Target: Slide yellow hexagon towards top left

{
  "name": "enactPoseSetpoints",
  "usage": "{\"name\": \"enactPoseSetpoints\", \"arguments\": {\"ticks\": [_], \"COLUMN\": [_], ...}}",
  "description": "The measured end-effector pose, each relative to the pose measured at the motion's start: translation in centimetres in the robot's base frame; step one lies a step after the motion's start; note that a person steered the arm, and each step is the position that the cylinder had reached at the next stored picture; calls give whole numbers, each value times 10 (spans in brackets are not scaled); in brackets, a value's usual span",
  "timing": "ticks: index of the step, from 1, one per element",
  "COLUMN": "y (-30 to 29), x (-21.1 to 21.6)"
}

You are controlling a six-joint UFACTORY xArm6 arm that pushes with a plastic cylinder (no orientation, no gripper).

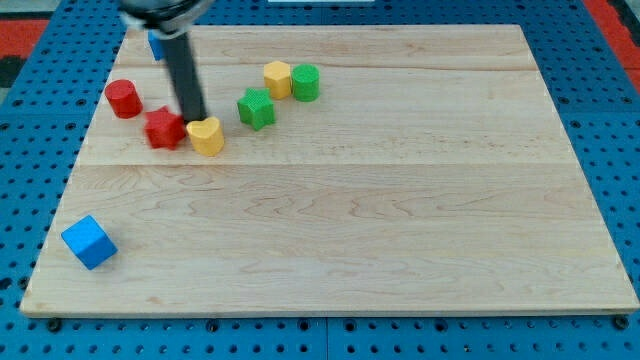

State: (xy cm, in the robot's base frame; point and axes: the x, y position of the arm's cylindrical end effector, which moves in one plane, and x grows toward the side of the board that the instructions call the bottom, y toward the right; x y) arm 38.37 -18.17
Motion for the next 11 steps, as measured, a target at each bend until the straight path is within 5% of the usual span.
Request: {"name": "enactPoseSetpoints", "arguments": {"ticks": [2, 3, 4, 5, 6, 7, 8, 9, 11], "y": [-19, -54, -74, -10, 57, 62, 61, -5, 90], "x": [-98, -109, -176, -183, -125, -97, -165, -176, -35]}}
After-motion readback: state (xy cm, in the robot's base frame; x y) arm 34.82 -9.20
